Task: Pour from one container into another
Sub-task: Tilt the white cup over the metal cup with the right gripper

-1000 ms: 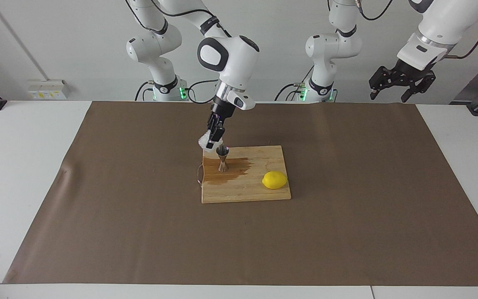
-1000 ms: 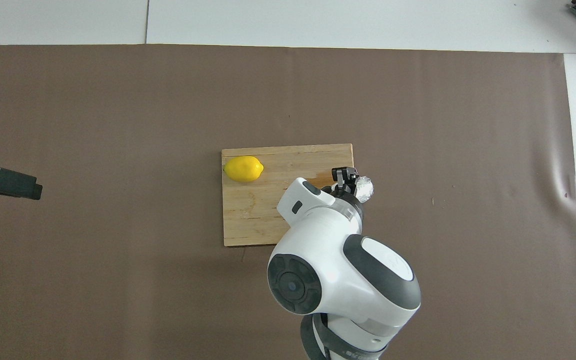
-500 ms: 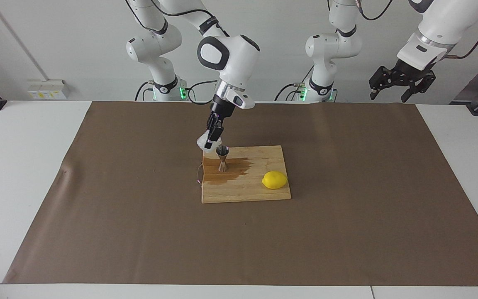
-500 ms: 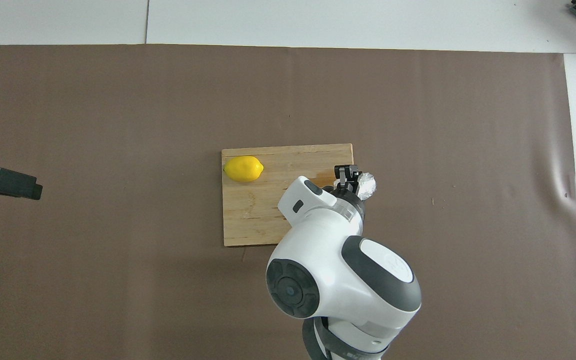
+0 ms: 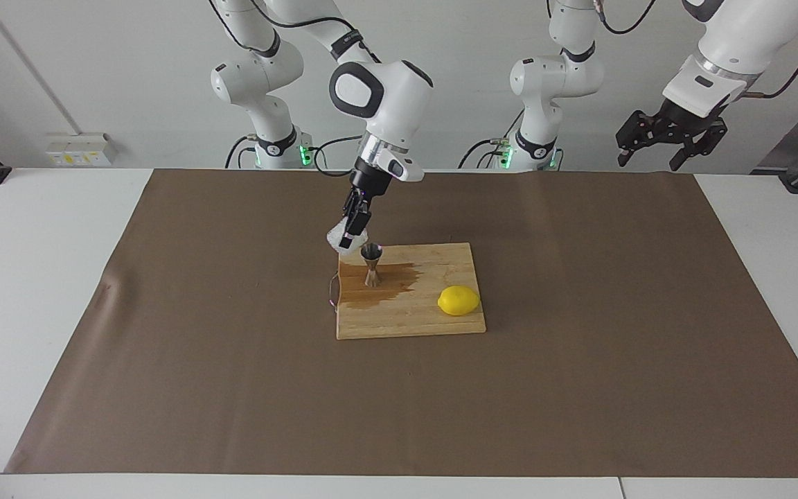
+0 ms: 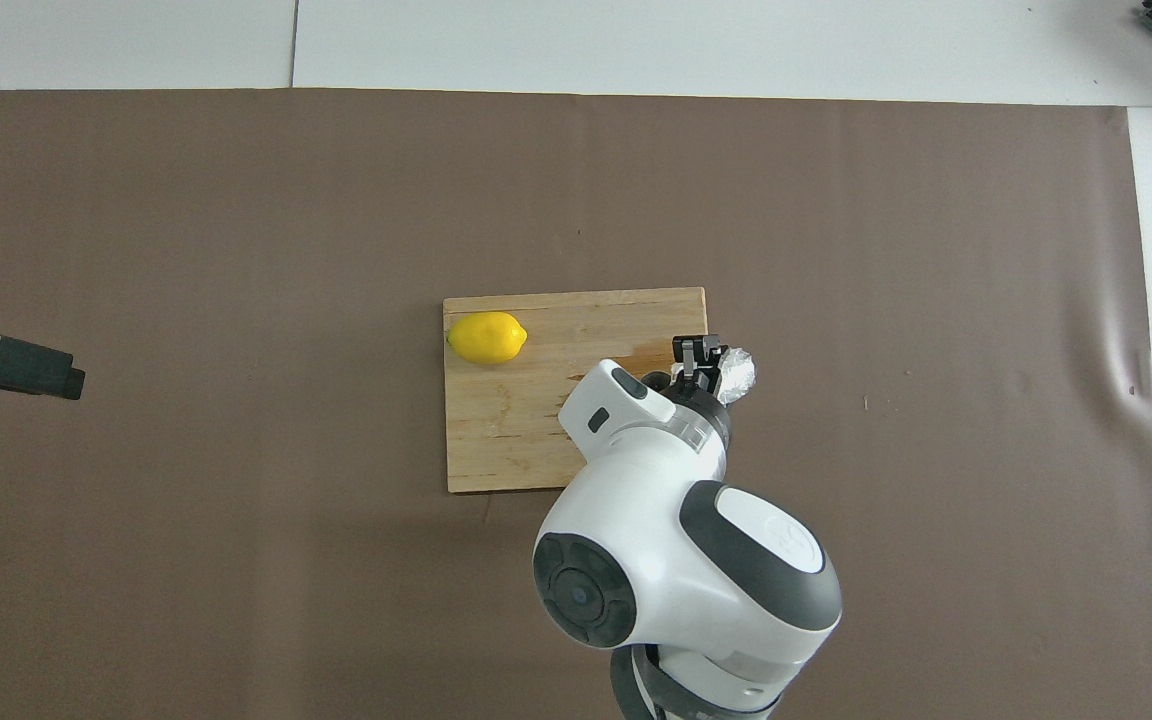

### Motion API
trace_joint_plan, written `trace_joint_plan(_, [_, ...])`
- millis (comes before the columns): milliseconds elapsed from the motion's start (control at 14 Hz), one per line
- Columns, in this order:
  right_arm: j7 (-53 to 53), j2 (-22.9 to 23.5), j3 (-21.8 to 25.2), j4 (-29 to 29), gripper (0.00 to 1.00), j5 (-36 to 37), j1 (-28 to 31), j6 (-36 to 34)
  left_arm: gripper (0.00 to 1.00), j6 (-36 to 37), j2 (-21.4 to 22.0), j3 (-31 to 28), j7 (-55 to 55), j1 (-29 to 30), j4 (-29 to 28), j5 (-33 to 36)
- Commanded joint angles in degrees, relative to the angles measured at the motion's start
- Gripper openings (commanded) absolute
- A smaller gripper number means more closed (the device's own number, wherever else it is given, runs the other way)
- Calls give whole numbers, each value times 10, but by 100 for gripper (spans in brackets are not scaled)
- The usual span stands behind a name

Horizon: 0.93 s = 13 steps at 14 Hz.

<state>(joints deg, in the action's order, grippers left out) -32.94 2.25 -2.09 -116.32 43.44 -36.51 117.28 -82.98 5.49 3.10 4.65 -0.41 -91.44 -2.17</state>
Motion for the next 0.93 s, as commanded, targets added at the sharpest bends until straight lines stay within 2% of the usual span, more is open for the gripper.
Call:
trace_joint_plan(0, [17,-19,-4,-21,0,20,1,11,100,4,15,-5,4,-5,-15,12])
trace_joint_plan(429, [23,-16,-5,-19,0,18,2,12,100,4,15,-5,4,-5,-14,12])
trace_joint_plan(857, [25,-7,-5,-8,0,-19,7,32,100,4,15,-5,4,-5,-14,12])
